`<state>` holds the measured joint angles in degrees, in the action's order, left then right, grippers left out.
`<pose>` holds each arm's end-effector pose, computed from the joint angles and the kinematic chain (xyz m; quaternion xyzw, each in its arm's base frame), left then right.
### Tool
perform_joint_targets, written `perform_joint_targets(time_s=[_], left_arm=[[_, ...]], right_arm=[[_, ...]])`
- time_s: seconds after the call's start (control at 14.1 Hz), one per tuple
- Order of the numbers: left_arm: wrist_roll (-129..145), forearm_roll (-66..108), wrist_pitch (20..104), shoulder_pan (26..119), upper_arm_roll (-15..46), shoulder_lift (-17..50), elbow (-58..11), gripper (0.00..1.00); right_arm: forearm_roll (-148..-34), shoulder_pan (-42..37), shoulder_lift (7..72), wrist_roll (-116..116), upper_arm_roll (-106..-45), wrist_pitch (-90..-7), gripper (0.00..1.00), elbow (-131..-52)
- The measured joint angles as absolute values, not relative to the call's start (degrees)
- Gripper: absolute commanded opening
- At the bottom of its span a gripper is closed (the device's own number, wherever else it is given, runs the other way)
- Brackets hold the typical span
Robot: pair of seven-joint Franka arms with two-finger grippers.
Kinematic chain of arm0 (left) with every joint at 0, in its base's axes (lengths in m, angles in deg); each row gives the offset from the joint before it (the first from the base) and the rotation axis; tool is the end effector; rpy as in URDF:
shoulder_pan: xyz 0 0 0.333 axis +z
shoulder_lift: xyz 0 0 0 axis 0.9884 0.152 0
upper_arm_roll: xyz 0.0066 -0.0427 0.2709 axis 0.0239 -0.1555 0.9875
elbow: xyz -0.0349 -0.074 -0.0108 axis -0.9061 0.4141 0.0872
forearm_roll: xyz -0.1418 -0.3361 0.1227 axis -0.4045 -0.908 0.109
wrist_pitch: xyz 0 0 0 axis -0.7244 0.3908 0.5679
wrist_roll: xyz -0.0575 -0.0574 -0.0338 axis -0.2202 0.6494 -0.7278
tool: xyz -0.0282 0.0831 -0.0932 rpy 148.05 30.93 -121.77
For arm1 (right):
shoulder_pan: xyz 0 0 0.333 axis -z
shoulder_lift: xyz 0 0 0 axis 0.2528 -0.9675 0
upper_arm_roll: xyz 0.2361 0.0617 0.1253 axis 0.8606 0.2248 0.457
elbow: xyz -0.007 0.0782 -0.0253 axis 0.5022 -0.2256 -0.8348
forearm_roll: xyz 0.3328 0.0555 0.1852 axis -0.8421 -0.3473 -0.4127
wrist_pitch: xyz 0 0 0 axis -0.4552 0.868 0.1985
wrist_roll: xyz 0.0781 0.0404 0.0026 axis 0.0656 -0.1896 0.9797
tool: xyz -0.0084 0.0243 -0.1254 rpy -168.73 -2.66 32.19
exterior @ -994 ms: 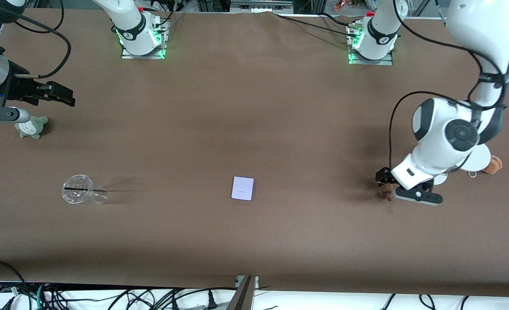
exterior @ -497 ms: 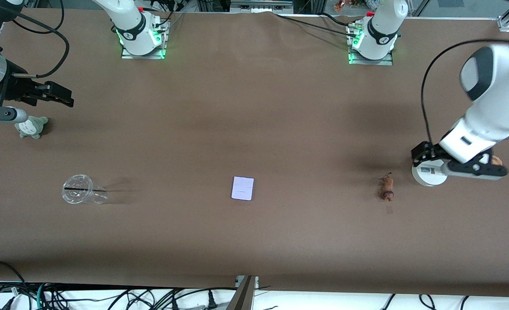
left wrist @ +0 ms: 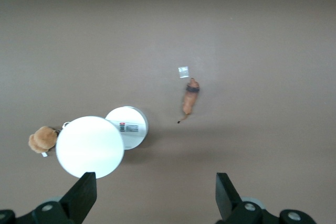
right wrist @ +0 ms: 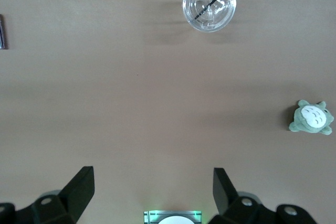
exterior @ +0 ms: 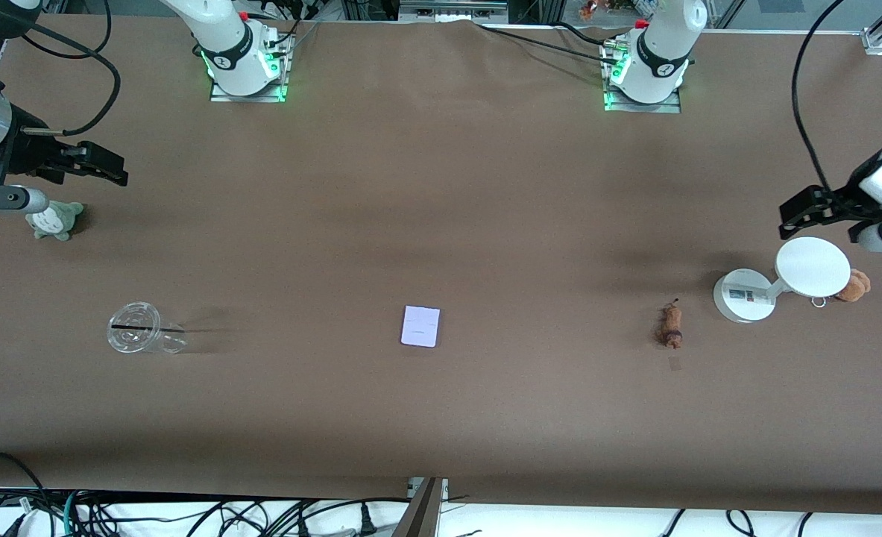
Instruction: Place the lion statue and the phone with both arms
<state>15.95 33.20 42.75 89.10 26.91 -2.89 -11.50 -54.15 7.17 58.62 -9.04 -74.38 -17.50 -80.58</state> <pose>0.5873 0.0212 0.5323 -0.9992 0.0055 -0.0302 0.0238 0.5498 0.0299 0.5289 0.9975 -0.0104 -0.0694 0.0044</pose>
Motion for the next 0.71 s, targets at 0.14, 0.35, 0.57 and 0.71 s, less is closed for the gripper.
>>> perform_joint_targets(time_s=[0.14,0.35,0.57,0.71], left_arm=[[16.04,33.20,40.65,91.29,26.95,-2.83,-11.02,1.00],[16.05,33.19,38.58,92.11,26.90,-2.82,-10.87,1.00],[16.04,33.19,36.75,92.09,26.54,-2.70,-10.87,1.00],[16.01,33.19,36.54,92.14,26.57,-2.60,-10.87,1.00]], right_arm=[[-54.15,7.17,58.61,-9.04,-74.38,-17.50,1.00,-80.55],[-54.15,7.18,58.60,-9.05,-74.38,-17.50,1.00,-80.53],[-54.15,7.18,58.60,-9.08,-74.38,-17.50,1.00,-80.53],[-54.15,7.18,58.60,-9.09,-74.38,-17.50,1.00,-80.53]])
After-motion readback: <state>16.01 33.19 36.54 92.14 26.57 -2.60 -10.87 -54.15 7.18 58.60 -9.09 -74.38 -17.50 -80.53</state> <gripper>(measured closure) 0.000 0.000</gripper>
